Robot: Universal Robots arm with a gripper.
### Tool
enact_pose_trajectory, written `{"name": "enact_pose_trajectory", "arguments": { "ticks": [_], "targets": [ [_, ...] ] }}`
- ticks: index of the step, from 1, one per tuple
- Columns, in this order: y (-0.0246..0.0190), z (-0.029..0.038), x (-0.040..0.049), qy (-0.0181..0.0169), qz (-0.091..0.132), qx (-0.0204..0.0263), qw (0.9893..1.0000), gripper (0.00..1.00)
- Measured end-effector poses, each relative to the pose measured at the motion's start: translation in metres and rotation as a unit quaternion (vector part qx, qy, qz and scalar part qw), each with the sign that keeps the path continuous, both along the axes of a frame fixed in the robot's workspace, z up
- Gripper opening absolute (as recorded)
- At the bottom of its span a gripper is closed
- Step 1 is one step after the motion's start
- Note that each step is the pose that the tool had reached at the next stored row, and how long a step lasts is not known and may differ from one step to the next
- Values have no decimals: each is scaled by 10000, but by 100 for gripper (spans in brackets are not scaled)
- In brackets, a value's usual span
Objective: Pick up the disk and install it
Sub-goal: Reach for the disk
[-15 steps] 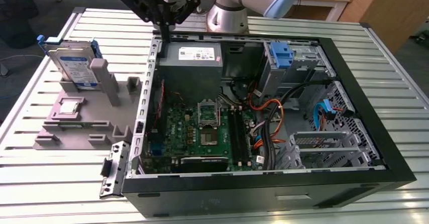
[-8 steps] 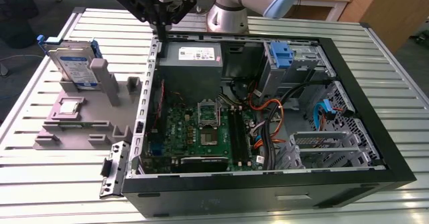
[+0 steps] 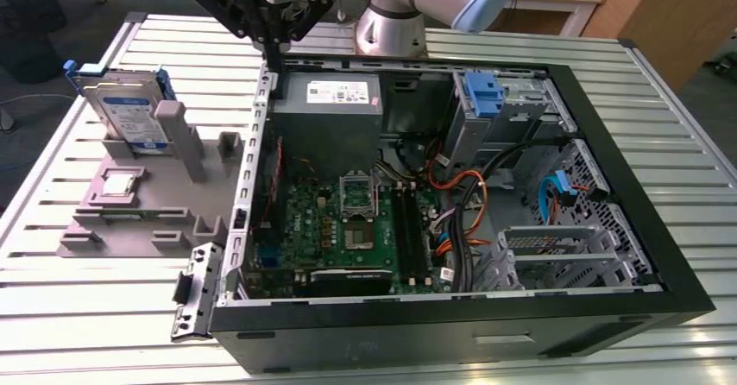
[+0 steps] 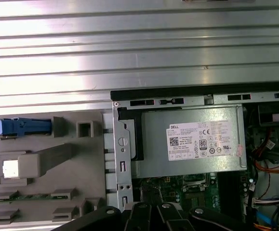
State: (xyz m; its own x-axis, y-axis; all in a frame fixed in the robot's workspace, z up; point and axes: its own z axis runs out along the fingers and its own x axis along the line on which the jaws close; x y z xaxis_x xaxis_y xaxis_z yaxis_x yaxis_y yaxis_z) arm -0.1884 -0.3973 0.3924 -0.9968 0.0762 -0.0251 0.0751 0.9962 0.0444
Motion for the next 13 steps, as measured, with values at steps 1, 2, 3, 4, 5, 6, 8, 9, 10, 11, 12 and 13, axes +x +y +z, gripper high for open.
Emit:
{"name": "enact_pose_trajectory", "arguments": {
  "ticks": [1, 2, 3, 4, 5, 6, 8, 9, 10, 11, 12, 13],
  "targets": [
    [0, 0, 0, 0, 0, 0, 10000, 11],
    [0, 0, 0, 0, 0, 0, 10000, 11],
    [0, 0, 0, 0, 0, 0, 10000, 11],
    [0, 0, -1, 0, 0, 0, 10000, 11],
    [0, 0, -1, 0, 0, 0, 10000, 11],
    [0, 0, -2, 0, 0, 0, 10000, 11],
    [0, 0, -2, 0, 0, 0, 10000, 11],
    [0, 0, -7, 0, -1, 0, 10000, 11],
    [0, -1, -14, 0, -1, 1, 10000, 11],
    [0, -1, -24, 0, 0, 0, 10000, 11],
    [0, -2, -39, 0, 0, 1, 10000, 11],
    [1, -3, -59, 0, 0, 2, 10000, 11]
  ]
}}
